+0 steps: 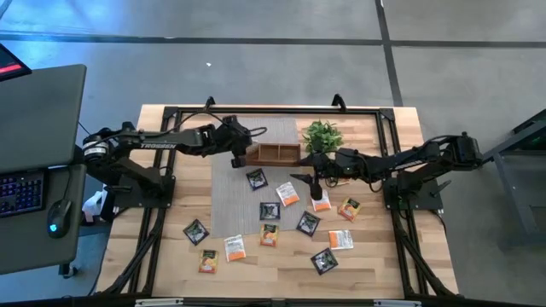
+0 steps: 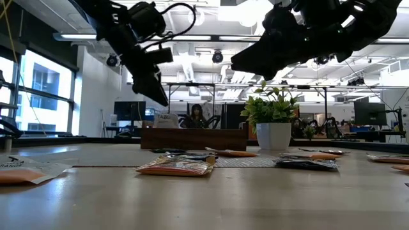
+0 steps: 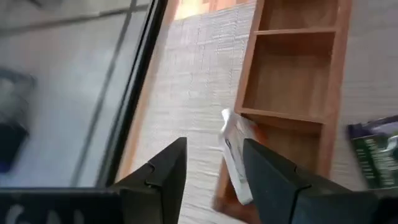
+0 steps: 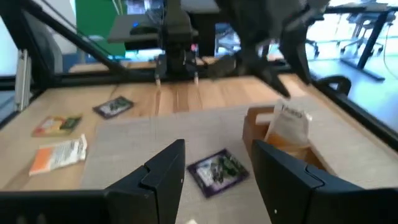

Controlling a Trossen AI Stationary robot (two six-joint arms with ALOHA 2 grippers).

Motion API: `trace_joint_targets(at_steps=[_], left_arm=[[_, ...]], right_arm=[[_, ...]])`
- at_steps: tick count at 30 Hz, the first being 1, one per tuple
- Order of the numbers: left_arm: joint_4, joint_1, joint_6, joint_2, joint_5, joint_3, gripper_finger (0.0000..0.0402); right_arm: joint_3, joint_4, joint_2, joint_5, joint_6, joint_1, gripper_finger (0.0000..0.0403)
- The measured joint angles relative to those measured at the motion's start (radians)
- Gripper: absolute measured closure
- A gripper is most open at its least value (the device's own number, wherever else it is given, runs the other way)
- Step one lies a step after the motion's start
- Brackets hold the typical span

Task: Pick & Place Tea
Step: Put the white tea bag in the left section of the brown wooden organizer

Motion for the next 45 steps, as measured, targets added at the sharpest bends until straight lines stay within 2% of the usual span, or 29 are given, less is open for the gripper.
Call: trace_joint_targets(at_steps=[4,7,12,17,24,31,35,41,43,45], left_arm=[[-0.050,-0.006,-0.114,-0.044,0.116,0.000,0.0248],[-0.067,-0.017,-0.169,-0.087,0.201,0.000,0.0248],[-0.138,-0.040,-0.234,-0.120,0.209,-0.001,0.0248],[-0.179,-0.062,-0.240,-0.117,0.201,-0.002,0.0248],[-0.173,-0.081,-0.240,-0.118,0.197,-0.001,0.0248],[-0.173,-0.079,-0.222,-0.118,0.189,-0.001,0.0248],[-0.173,-0.079,-0.209,-0.117,0.187,-0.001,0.0248],[-0.174,-0.079,-0.208,-0.118,0.128,-0.001,0.0248],[-0.173,-0.079,-0.210,-0.117,0.121,-0.001,0.0248],[-0.176,-0.079,-0.214,-0.126,0.121,-0.001,0.0248]], right_arm=[[0.024,-0.063,0.045,-0.025,0.012,-0.001,0.0222],[0.103,-0.168,0.129,-0.068,0.008,0.012,0.0222],[0.307,-0.505,0.274,-0.082,-0.071,0.048,0.0222],[0.476,-0.753,0.380,0.044,-0.142,0.067,0.0222],[0.553,-0.814,0.497,-0.019,-0.156,0.036,0.0222],[0.556,-0.844,0.533,0.000,-0.153,0.007,0.0226],[0.558,-0.870,0.551,-0.014,-0.147,0.005,0.0268],[0.558,-0.899,0.556,-0.047,-0.131,0.006,0.0380],[0.558,-0.901,0.547,-0.047,-0.133,0.008,0.0394],[0.557,-0.895,0.535,-0.046,-0.123,0.012,0.0385]])
